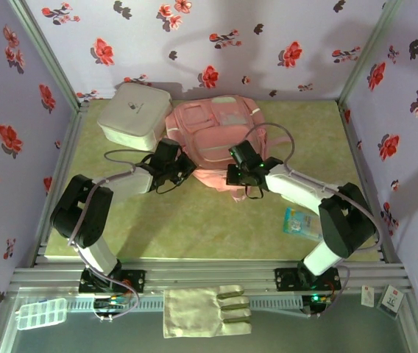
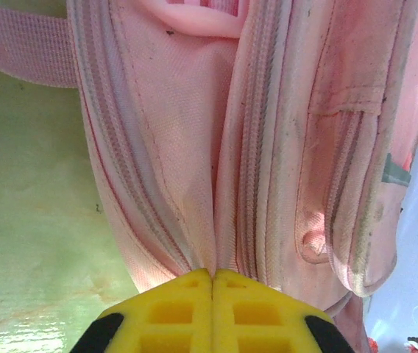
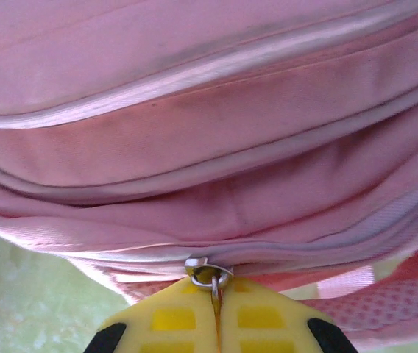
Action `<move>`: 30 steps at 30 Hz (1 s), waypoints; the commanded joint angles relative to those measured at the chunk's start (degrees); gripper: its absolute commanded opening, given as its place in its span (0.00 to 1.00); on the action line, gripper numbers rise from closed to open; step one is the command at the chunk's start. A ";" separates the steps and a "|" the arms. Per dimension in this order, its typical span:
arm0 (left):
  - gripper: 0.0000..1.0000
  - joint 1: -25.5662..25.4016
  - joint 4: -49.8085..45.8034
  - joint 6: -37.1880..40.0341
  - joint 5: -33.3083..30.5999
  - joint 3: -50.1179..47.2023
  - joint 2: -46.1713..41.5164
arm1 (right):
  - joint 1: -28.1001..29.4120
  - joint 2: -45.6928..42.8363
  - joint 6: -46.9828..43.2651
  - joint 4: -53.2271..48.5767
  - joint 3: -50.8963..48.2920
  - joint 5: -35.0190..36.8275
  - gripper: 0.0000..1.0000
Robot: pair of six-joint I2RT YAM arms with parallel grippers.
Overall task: Pack the student bag
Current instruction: Zip the student bag at the center of the table.
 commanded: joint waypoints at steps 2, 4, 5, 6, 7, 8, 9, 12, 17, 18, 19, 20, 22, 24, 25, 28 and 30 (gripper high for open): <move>0.00 1.16 -4.57 3.05 -3.88 1.61 0.08 | -1.55 -1.35 0.43 -5.03 0.17 6.05 0.06; 0.00 1.23 -5.22 3.76 -3.95 2.05 -0.20 | -1.87 -1.08 0.62 -6.82 0.64 8.17 0.05; 0.00 1.24 -5.44 4.03 -3.97 2.22 -0.30 | -2.04 -0.84 0.91 -7.70 0.87 9.21 0.05; 0.00 1.34 -5.62 4.38 -3.90 2.45 -0.42 | -2.24 -0.63 1.22 -8.16 0.99 9.90 0.05; 0.00 1.36 -5.88 4.67 -3.97 2.62 -0.41 | -2.42 -0.50 1.45 -8.55 1.01 10.61 0.04; 0.00 1.36 -6.07 5.05 -3.80 2.88 -0.37 | -2.50 -0.46 1.52 -8.72 0.96 11.17 0.04; 0.00 1.36 -6.20 5.44 -3.64 3.14 -0.31 | -2.52 -0.23 1.35 -8.72 1.07 11.32 0.03; 0.00 1.36 -7.04 6.35 -3.41 3.96 0.03 | -2.54 0.44 0.35 -8.13 1.07 10.39 0.00; 0.00 2.22 -10.54 10.17 -3.48 6.00 0.44 | -2.35 1.09 -1.98 -4.48 -0.30 7.19 0.00; 0.00 2.49 -11.71 11.13 -3.83 6.48 0.43 | -2.34 1.46 -2.53 -4.14 -0.22 6.22 0.00; 0.00 2.72 -12.45 11.91 -4.19 6.75 0.44 | -2.34 1.78 -3.58 -3.40 -0.11 4.17 0.00; 0.00 2.93 -13.37 12.69 -4.64 7.01 0.39 | -2.27 1.87 -4.93 -1.72 -0.16 1.21 0.00; 0.00 3.45 -14.56 13.67 -4.85 7.15 0.20 | -1.47 1.65 -6.77 2.09 -0.65 -4.09 0.00; 0.08 3.93 -15.57 14.24 -4.93 7.15 -0.88 | 0.23 2.05 -8.11 4.55 -0.03 -8.48 0.00; 0.15 4.12 -16.09 14.49 -5.22 7.07 -1.69 | 1.42 2.54 -8.27 5.25 0.68 -9.51 0.00; 0.38 4.42 -18.40 14.69 -7.19 6.62 -4.53 | 3.92 5.02 -6.90 7.91 2.09 -12.28 0.00; 0.48 4.39 -19.32 14.08 -8.55 5.52 -6.47 | 5.09 6.95 -5.68 9.42 3.21 -13.96 0.00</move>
